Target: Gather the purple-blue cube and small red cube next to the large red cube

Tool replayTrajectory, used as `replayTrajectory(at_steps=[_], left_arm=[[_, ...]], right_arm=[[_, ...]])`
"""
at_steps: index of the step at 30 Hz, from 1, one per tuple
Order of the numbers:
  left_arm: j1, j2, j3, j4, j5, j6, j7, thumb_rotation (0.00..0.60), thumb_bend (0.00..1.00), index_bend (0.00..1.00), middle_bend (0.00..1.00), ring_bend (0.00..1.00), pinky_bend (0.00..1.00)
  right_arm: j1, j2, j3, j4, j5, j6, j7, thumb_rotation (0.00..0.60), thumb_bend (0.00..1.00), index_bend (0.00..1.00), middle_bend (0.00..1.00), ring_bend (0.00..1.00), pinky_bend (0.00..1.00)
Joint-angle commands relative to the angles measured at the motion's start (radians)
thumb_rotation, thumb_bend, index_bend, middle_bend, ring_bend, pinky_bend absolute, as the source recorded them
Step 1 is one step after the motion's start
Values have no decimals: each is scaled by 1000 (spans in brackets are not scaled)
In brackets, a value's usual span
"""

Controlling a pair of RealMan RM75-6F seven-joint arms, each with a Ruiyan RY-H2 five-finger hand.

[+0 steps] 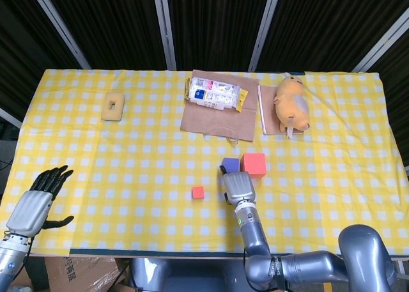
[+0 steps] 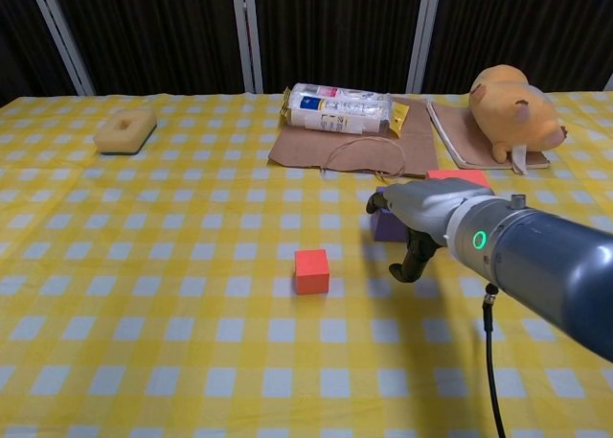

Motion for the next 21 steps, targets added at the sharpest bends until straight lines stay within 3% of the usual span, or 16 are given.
replayTrajectory(at_steps=[1,21], left_arm=[[0,0,0,0,0,0,0,600,24,0,0,0,0],[0,1,1,2,6,3,-14,600,24,0,0,0,0]], right_arm=[[-1,1,0,3,2,2,-3,600,471,128,1000,1000,1000],[-11,18,6,-6,32,23,-39,600,471,128,1000,1000,1000]])
